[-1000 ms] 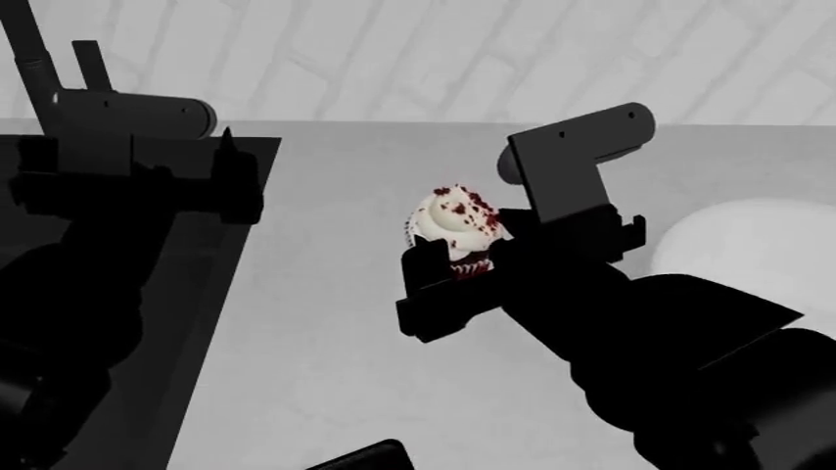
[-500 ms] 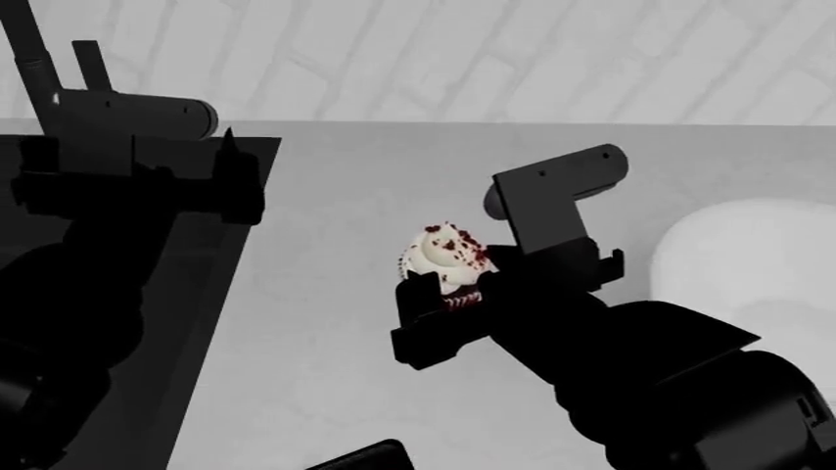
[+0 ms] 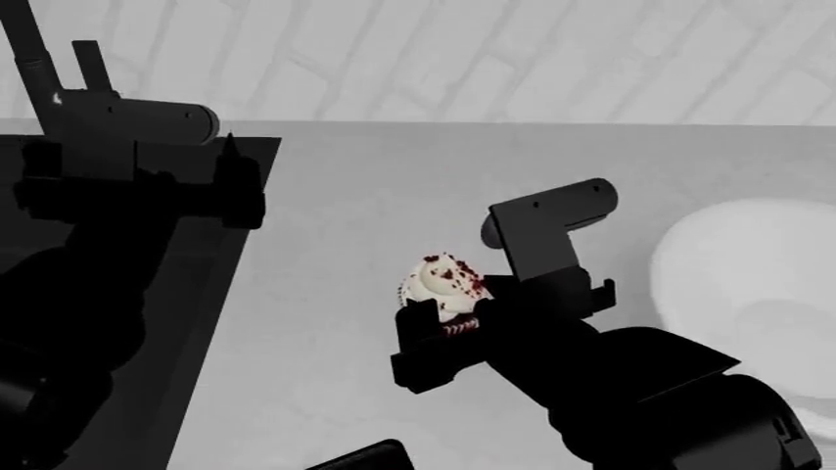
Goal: Move the fresh-baked cupcake off the tray onto the counter, and place the bowl used for mixing into the sink.
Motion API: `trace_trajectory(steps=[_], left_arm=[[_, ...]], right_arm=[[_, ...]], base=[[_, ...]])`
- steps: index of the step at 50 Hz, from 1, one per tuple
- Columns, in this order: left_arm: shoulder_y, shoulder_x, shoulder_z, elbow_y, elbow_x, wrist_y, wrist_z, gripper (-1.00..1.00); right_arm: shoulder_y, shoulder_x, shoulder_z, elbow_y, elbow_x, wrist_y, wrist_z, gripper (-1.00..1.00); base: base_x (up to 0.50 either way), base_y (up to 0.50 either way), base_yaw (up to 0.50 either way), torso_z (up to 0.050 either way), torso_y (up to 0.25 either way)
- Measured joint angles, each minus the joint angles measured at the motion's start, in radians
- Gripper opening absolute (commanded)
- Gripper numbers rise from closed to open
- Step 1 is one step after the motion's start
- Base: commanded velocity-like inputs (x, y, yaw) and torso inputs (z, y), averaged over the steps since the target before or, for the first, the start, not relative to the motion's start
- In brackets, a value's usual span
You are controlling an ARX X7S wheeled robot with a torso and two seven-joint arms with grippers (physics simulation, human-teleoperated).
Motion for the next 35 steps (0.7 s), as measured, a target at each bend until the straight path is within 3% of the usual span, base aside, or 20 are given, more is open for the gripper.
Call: trace_trajectory(steps=[26, 27, 35], left_arm=[[-0.002, -0.005, 0.007, 0.002, -0.008, -0.002, -0.005, 1.00], [-0.002, -0.005, 0.008, 0.003, -0.008, -0.002, -0.005, 1.00], [-0.006, -0.006, 0.011, 0.005, -0.010, -0.004, -0.006, 1.00]], right_arm=[[-0.013, -0.003, -0.010, 0.009, -0.012, -0.017, -0.010, -1.00], [-0.013, -0.003, -0.010, 0.010, -0.012, -0.017, -0.010, 1.00], [-0.017, -0.004, -0.020, 0.013, -0.023, -0.009, -0.010, 1.00]], base=[[0.00, 0.00, 0.00, 0.000, 0.000], [0.00, 0.00, 0.00, 0.000, 0.000], [0.00, 0.00, 0.00, 0.000, 0.000]])
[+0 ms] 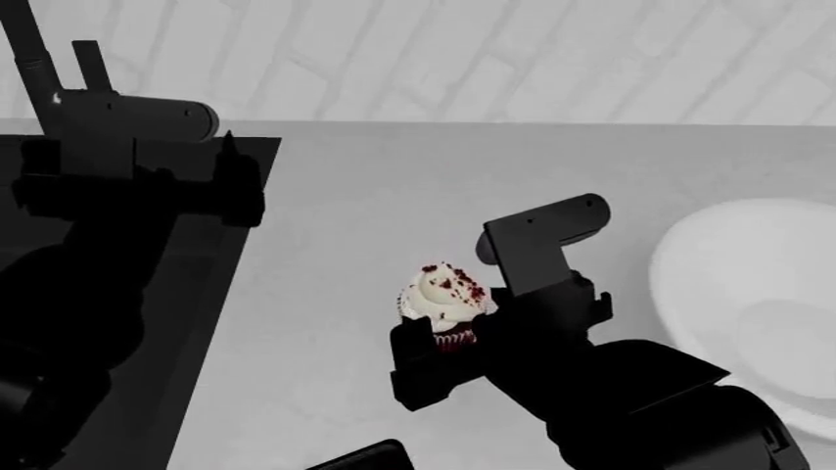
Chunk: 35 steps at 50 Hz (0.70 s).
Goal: Move the fresh-baked cupcake off the tray onto the counter, and place the bowl used for mixing into the sink.
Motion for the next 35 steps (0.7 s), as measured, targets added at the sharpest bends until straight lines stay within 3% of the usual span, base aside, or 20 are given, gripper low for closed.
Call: trace_trajectory(steps=[35], left_arm=[[-0.001, -0.009, 0.011, 0.031, -0.010, -0.019, -0.014, 1.00]], right_arm=[[0.028, 0.053, 0.062, -0.185, 0.075, 0.089, 0.097, 1.00]], base=[[0.00, 0.00, 0.00, 0.000, 0.000]])
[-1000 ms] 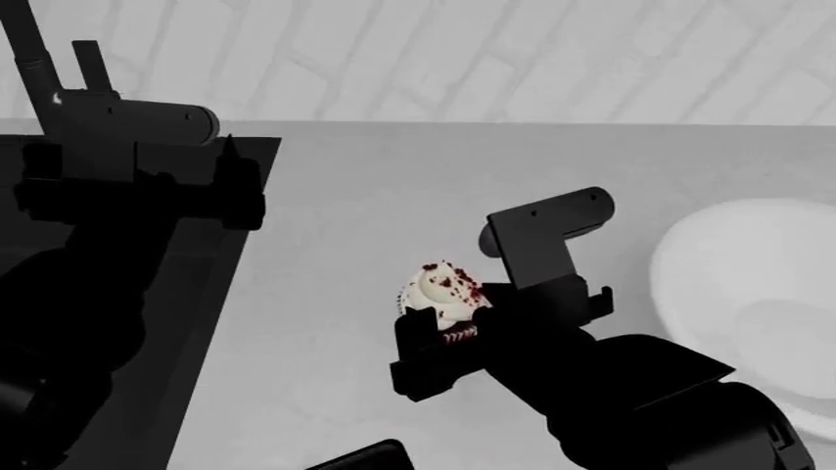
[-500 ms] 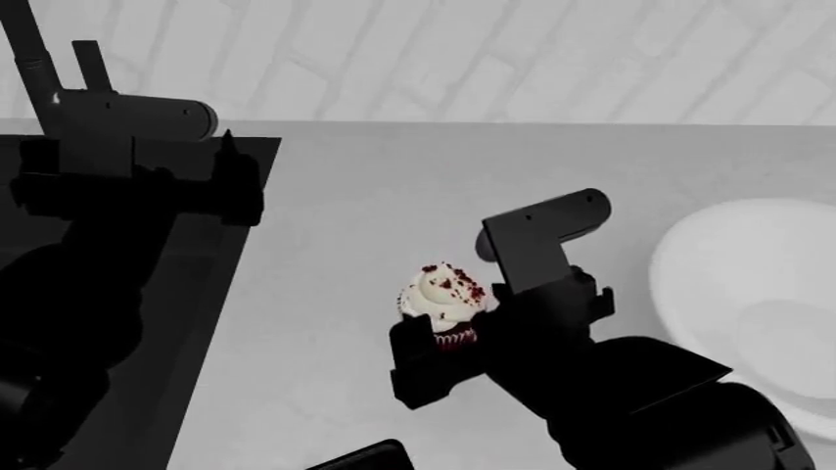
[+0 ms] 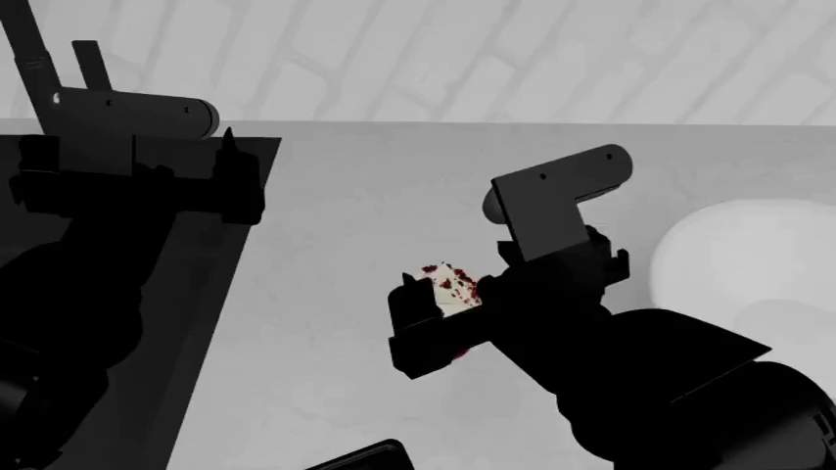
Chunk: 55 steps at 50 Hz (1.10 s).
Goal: Move the fresh-baked cupcake off the tray onto the counter, and place the bowl used for mixing into the sink.
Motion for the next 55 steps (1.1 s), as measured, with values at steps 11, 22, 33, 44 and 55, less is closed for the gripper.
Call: trace_trajectory(steps=[11, 22, 33, 44, 55], left_arm=[[-0.001, 0.001, 0.004, 0.001, -0.004, 0.001, 0.001, 1.00], [-0.004, 0.000, 0.007, 0.003, -0.008, 0.006, 0.007, 1.00], [-0.007, -0.003, 0.009, 0.007, -0.017, -0.001, 0.012, 1.00], [-0.008, -0.005, 0.005, 0.003, -0.025, 0.007, 0.015, 1.00], [-0.014, 0.001, 0.006, -0.023, -0.027, 0.027, 0.024, 1.00]], right_arm=[[0.067, 0.031, 0.073, -0.136, 0.097, 0.109, 0.120, 1.00], [0.146, 0.065, 0.153, -0.233, 0.201, 0.223, 0.250, 1.00], [0.189, 0.100, 0.210, -0.277, 0.265, 0.285, 0.334, 1.00], [0.229, 0.153, 0.272, -0.302, 0.355, 0.374, 0.452, 1.00], [0.290, 0.226, 0.333, -0.288, 0.503, 0.500, 0.636, 1.00]], base=[[0.00, 0.00, 0.00, 0.000, 0.000], [0.00, 0.00, 0.00, 0.000, 0.000], [0.00, 0.00, 0.00, 0.000, 0.000], [0.00, 0.00, 0.00, 0.000, 0.000], [0.00, 0.00, 0.00, 0.000, 0.000]])
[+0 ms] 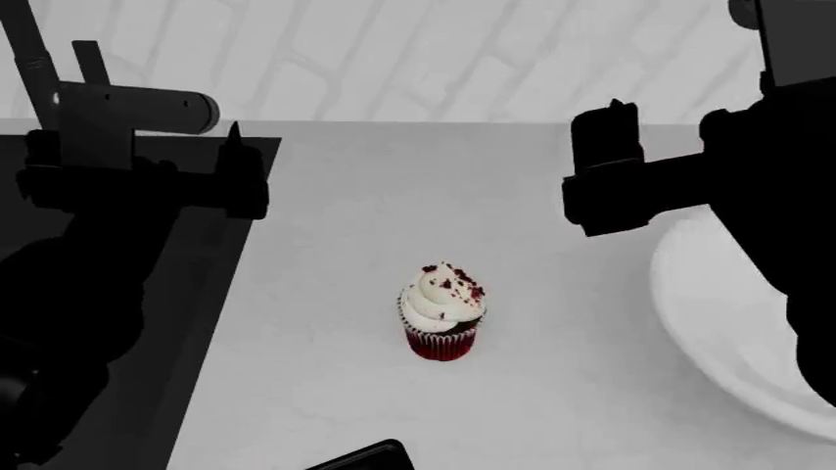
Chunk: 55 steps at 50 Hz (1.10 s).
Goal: Move the fresh-baked cupcake off the tray onto the counter, and place the bowl used for mixing into the sink.
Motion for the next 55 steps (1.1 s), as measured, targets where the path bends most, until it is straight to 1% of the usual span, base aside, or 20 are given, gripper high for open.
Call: trace_trajectory(steps=[7, 14, 28, 41, 47, 55], left_arm=[[-0.002, 0.003, 0.001, -0.017, -0.001, 0.014, 0.006, 1.00], [-0.010, 0.010, 0.000, -0.047, -0.002, 0.035, 0.017, 1.00], [-0.030, 0.029, -0.001, -0.134, -0.002, 0.089, 0.047, 1.00], [-0.041, 0.038, 0.000, -0.170, -0.007, 0.110, 0.061, 1.00], [-0.044, 0.038, 0.000, -0.175, -0.010, 0.112, 0.063, 1.00], [-0.044, 0.039, 0.002, -0.175, -0.014, 0.112, 0.064, 1.00]], right_arm=[[0.056, 0.051, 0.013, 0.038, 0.133, 0.068, 0.145, 1.00], [0.104, 0.116, -0.007, 0.090, 0.261, 0.106, 0.277, 1.00], [0.205, 0.238, -0.109, 0.200, 0.428, 0.139, 0.446, 1.00], [0.271, 0.344, -0.193, 0.278, 0.493, 0.148, 0.498, 1.00], [0.297, 0.365, -0.242, 0.336, 0.517, 0.149, 0.502, 1.00], [0.339, 0.375, -0.304, 0.416, 0.503, 0.158, 0.462, 1.00]], base=[[0.00, 0.00, 0.00, 0.000, 0.000], [0.00, 0.00, 0.00, 0.000, 0.000], [0.00, 0.00, 0.00, 0.000, 0.000], [0.00, 0.00, 0.00, 0.000, 0.000], [0.00, 0.00, 0.00, 0.000, 0.000], [0.00, 0.00, 0.00, 0.000, 0.000]])
